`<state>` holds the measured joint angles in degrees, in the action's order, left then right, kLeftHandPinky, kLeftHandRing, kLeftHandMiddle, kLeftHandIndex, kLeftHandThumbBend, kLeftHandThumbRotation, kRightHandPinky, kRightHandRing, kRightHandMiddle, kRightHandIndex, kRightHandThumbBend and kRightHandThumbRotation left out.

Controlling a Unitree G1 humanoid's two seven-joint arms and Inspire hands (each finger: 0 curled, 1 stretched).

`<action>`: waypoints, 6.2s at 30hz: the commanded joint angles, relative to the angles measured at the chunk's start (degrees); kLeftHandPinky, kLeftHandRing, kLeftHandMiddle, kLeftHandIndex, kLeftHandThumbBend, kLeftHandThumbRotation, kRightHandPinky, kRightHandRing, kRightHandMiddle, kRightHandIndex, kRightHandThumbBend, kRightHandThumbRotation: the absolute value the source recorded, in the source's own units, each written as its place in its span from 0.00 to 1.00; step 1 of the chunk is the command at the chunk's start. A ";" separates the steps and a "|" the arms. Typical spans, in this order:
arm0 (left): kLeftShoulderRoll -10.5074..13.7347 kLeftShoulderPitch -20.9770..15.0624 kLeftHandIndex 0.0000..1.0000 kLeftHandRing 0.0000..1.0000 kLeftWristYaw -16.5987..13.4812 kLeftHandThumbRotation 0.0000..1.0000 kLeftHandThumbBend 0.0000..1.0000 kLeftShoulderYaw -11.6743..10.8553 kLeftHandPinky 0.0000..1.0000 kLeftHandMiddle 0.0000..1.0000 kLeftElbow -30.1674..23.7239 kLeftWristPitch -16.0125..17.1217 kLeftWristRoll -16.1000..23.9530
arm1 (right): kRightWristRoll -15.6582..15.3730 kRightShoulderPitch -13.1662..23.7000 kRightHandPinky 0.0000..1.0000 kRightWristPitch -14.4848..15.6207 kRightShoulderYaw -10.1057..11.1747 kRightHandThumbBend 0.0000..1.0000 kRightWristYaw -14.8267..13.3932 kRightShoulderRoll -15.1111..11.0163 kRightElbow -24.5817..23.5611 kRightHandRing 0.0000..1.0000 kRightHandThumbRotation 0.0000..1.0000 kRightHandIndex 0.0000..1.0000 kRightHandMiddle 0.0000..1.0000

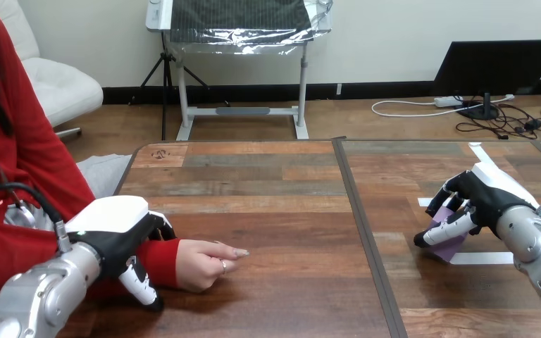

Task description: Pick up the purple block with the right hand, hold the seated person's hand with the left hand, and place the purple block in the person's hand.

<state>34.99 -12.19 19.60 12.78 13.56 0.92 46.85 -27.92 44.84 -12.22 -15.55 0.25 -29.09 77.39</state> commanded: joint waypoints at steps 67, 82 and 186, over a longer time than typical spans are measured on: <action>-0.42 -6.89 0.42 0.30 3.03 0.00 0.76 0.85 0.23 0.39 4.04 -4.01 -12.16 | 1.45 4.40 0.42 -1.67 0.96 0.80 -1.09 -0.37 -2.38 0.46 0.00 0.52 0.52; -0.10 -6.53 0.43 0.30 1.76 0.00 0.76 -1.24 0.23 0.39 -0.15 -2.97 -15.22 | 1.86 4.33 0.42 -2.58 1.17 0.81 -1.43 0.00 -2.75 0.45 0.00 0.52 0.51; -3.14 -16.38 0.47 0.40 -0.01 0.00 0.83 -6.48 0.34 0.45 -15.84 -5.85 -21.17 | 7.69 3.96 0.32 -13.17 4.23 0.80 -0.26 5.62 -18.81 0.36 0.00 0.45 0.43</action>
<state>33.73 -16.37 22.32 10.16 4.65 -7.05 28.54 -22.61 44.82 -24.93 -13.34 0.03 -25.13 67.05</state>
